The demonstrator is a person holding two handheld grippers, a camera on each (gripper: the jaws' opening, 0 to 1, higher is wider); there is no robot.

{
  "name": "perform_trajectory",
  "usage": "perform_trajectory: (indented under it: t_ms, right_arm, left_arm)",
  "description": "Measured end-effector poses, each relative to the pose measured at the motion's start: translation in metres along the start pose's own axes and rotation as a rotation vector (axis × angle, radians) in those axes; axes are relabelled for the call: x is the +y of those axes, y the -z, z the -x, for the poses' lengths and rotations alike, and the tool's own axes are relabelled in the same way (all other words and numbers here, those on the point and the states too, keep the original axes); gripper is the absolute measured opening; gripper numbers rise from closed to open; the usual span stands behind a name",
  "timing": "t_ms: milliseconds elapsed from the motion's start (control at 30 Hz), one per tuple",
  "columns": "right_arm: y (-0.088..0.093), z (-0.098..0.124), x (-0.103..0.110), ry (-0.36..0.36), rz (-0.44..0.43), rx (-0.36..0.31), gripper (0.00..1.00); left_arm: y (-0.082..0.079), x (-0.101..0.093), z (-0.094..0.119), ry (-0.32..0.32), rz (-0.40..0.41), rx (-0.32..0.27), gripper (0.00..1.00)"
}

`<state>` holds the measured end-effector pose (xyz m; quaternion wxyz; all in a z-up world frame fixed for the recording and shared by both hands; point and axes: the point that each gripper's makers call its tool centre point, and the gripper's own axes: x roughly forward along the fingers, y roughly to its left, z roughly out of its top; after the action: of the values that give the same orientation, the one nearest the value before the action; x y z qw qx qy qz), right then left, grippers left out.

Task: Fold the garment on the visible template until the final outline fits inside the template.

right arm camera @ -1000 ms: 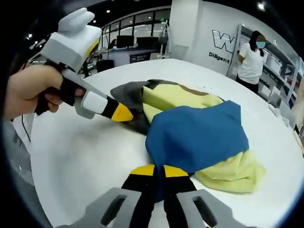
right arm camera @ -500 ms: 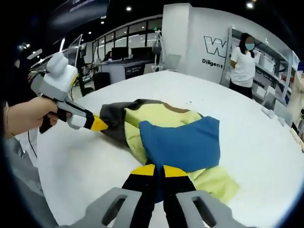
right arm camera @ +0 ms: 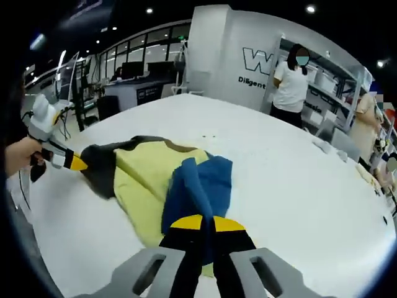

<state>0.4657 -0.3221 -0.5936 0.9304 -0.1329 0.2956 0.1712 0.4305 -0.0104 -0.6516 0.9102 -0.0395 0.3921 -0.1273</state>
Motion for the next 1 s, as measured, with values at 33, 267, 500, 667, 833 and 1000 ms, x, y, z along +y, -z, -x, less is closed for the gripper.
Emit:
perform_trajectory:
  t_ms: [33,267,500,667,833,1000]
  right_arm:
    - [0.000,-0.001,-0.007,0.015,0.005,0.000,0.00]
    - [0.011,-0.005,-0.050,0.089,-0.026,0.031,0.00]
    - [0.022,-0.007,-0.074,0.127,-0.037,0.059,0.00]
    - [0.030,-0.009,-0.089,0.161,-0.028,0.084,0.00]
    - [0.035,-0.010,-0.102,0.195,-0.038,0.091,0.00]
    - [0.045,-0.008,-0.123,0.251,-0.085,0.113,0.00]
  left_arm:
    - [0.000,0.002,0.002,-0.007,-0.013,0.001,0.00]
    - [0.001,0.035,0.010,-0.067,-0.066,0.021,0.00]
    - [0.004,0.065,0.016,-0.113,-0.065,0.045,0.00]
    - [0.009,0.084,0.019,-0.165,-0.084,0.072,0.00]
    - [0.013,0.100,0.019,-0.216,-0.122,0.106,0.00]
    - [0.015,0.109,0.018,-0.247,-0.152,0.135,0.00]
